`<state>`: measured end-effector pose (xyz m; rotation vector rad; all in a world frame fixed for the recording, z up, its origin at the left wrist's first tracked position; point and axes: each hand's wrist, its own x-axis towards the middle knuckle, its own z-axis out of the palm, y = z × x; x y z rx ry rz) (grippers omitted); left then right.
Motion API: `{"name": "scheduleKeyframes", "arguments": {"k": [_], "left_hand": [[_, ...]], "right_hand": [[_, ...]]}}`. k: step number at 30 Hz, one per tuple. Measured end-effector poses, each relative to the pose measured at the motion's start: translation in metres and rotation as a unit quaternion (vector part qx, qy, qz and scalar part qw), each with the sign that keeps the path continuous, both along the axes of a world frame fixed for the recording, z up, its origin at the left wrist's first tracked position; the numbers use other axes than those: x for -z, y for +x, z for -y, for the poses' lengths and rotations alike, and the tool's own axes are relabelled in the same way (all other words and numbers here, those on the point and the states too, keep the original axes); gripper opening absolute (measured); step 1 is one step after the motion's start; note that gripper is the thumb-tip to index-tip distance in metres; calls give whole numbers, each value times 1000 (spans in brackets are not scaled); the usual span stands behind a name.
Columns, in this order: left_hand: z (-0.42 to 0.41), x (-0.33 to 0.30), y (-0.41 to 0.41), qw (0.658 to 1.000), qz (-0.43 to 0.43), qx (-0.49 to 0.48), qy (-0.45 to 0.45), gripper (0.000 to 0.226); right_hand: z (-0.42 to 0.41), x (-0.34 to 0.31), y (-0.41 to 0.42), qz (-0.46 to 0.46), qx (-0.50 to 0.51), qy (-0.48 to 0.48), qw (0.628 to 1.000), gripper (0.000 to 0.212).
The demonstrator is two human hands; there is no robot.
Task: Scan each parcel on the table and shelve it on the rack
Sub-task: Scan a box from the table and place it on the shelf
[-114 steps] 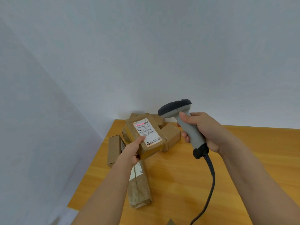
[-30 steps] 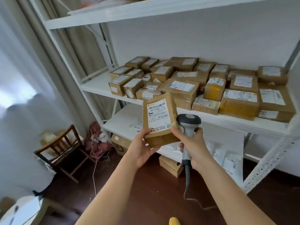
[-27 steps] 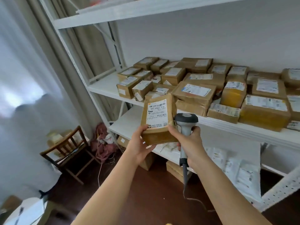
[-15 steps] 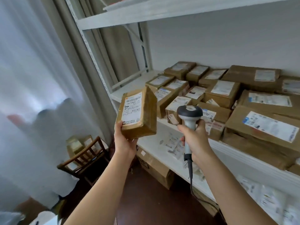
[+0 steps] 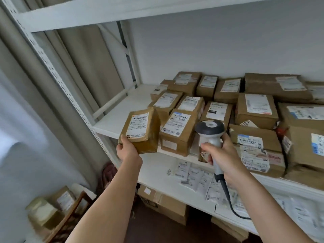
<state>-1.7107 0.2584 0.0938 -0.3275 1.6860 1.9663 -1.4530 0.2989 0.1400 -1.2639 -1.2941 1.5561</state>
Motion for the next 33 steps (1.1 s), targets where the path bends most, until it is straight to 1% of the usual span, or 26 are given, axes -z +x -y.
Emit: {"name": "scheduleKeyframes", "arguments": {"k": [3, 6, 8, 12, 16, 20, 22, 24, 26, 29, 31, 33], "left_hand": [[-26, 13, -18, 996, -29, 63, -48, 48], [-44, 19, -25, 982, -75, 101, -138, 53], [-53, 17, -29, 977, -87, 108, -161, 57], [-63, 18, -34, 974, -79, 112, -180, 63], [-60, 11, -32, 973, -58, 121, -188, 69], [-51, 7, -26, 976, -43, 106, -188, 76], [-45, 4, -20, 977, -23, 104, -184, 76], [-42, 0, -11, 978, -22, 89, -187, 76], [-39, -5, 3, 975, -63, 45, -208, 72], [-38, -19, 35, 962, -177, -21, -206, 57], [-41, -31, 66, 946, -262, -26, -189, 53], [-50, -43, 105, 931, -334, -5, -150, 49]], "right_hand": [[-10, 2, -10, 11, 34, 4, 999, 37], [-13, 4, -14, 9, 60, -4, 998, 38], [-15, 4, -15, 6, 72, -4, 997, 35], [-19, 2, -12, 17, 90, 11, 996, 35], [-21, 0, -8, 0, 100, 16, 995, 35], [-18, -1, -3, -3, 95, 19, 995, 32], [-15, -1, 2, -5, 91, 21, 996, 31], [-11, -3, 10, -10, 87, 20, 996, 31], [-6, -6, 21, -17, 90, 16, 996, 32], [1, -11, 48, -13, 103, 17, 994, 30], [7, -14, 72, -19, 111, 19, 993, 28], [13, -16, 100, -32, 121, 22, 992, 28]]}}
